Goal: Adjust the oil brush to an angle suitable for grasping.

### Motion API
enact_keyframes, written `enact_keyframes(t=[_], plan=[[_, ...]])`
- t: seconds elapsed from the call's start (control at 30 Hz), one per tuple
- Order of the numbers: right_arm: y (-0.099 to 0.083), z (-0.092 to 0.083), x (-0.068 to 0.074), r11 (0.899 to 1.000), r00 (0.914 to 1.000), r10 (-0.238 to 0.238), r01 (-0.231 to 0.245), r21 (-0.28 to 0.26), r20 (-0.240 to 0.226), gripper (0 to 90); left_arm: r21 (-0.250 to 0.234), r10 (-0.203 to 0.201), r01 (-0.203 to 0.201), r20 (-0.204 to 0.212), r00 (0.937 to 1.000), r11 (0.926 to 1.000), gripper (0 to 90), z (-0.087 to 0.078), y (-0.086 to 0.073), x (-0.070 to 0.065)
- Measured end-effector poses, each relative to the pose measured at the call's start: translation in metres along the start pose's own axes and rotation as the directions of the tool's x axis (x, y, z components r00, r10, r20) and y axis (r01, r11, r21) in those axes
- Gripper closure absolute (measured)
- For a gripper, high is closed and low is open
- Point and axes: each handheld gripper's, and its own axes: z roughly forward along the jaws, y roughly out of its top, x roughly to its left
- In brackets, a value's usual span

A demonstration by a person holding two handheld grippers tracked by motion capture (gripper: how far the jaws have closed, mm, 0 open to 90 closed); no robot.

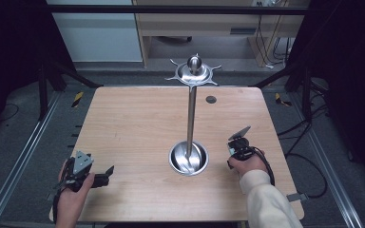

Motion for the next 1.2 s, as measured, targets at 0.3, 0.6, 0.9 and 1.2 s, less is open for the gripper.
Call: enact_keyframes(t=[0.3,0.6,0.9,1.2], plan=[[-0.002,0.005,-0.008,0.999,0.9994,0.034,-0.034,0.028,0.001,68.3,0.001,0.007,-0.007,0.003,1.0000,1.0000,3.8,0.001,0.000,-0.001],[-0.002,0.006,-0.014,0.998,0.9985,0.051,-0.051,0.043,-0.019,73.0,0.000,0.007,-0.007,0.005,1.0000,1.0000,3.9,0.001,0.001,-0.001],[-0.002,0.011,-0.014,0.998,0.9987,0.050,-0.049,0.050,-0.007,76.6,0.003,0.008,-0.008,0.008,0.9999,1.0000,4.1,0.001,0.000,-0.001],[-0.001,0.013,-0.014,0.997,0.9982,0.059,-0.059,0.058,0.010,81.1,0.002,0.009,-0.009,0.009,0.9999,1.0000,4.1,0.001,0.000,-0.001]])
